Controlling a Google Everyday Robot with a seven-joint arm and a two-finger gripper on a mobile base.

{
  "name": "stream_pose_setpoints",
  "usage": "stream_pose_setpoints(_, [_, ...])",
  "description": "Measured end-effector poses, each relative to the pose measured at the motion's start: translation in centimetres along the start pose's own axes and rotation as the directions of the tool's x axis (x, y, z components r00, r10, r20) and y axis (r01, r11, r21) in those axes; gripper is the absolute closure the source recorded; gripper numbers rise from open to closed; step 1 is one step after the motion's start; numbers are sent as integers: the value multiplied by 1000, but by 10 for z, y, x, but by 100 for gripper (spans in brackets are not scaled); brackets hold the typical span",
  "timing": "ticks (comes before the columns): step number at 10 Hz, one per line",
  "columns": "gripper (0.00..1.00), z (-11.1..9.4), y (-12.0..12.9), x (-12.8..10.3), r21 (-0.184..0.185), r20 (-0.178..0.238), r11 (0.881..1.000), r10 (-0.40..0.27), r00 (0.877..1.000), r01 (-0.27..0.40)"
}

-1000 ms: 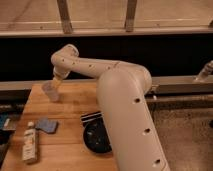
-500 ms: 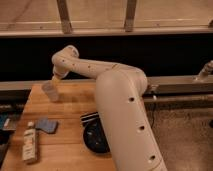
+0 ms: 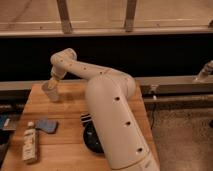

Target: Place the ceramic cup in the ceramic bowl

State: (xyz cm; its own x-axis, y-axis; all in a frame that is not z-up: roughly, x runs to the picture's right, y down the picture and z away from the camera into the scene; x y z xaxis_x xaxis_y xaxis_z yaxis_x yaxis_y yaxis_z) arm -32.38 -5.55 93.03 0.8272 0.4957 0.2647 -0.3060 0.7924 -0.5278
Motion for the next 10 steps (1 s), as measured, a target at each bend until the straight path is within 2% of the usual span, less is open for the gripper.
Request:
stream_pose_setpoints(1, [21,6,2,1,-16,-3,1000,1,1000,-1])
stream_pose_setpoints(2, [28,12,6,4,-33,-10,999,6,1000,-6])
stream_pose_setpoints(4, [48,15,9,8,-49,-15,999,7,1000,-8])
stream_pose_setpoints(7, [79,7,13,11,-60,-20,998,4,1000,-5])
stream_pose_setpoints(9, [96,1,14,12,-60,-23,998,-3,1000,1])
stream_pose_setpoints(10, [100,-1,14,12,-59,-26,998,-7,1000,5])
